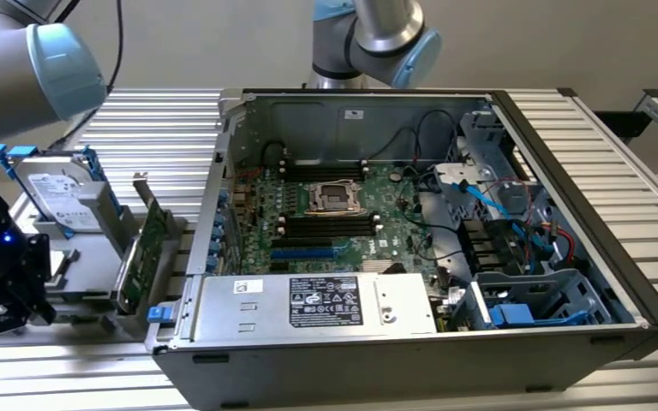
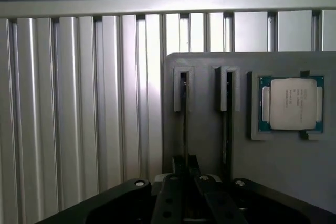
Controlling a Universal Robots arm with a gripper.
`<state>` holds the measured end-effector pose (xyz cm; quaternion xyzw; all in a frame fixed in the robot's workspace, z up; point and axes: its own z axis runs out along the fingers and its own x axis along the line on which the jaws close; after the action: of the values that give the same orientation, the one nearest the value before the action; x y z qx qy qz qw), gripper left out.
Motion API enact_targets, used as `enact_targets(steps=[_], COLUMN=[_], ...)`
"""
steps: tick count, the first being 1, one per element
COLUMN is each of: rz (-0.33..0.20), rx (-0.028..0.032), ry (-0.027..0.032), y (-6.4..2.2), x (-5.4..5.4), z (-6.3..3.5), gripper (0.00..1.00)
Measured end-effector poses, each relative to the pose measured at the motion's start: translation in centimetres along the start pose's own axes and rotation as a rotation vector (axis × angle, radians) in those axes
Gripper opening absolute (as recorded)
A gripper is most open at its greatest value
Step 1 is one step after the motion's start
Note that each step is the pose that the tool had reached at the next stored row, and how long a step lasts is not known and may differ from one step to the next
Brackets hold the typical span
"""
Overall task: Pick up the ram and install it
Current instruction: 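Pick up the ram and move it above insertion slot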
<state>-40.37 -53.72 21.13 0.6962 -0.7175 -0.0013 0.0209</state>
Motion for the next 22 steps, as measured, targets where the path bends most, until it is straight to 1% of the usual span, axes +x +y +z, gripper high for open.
enact_targets(steps=[4, 9, 11, 13, 15, 22], rz=[0.000, 0.000, 0.000, 0.000, 0.000, -0.001], rx=[0.0000, -0.0001, -0.0004, -0.0016, -0.0034, -0.0145], ry=[0.0000, 0.0001, 0.0001, 0.0001, 0.0000, 0.0005], y=[0.04, 0.05, -0.12, -0.48, -1.03, -3.29], x=[0.0, 0.0, 0.0, 0.0, 0.0, 0.0], z=[-1.43, -3.52, -4.44, -5.37, -6.29, -9.57], gripper=[0.14, 0.14, 0.14, 0.14, 0.14, 0.14])
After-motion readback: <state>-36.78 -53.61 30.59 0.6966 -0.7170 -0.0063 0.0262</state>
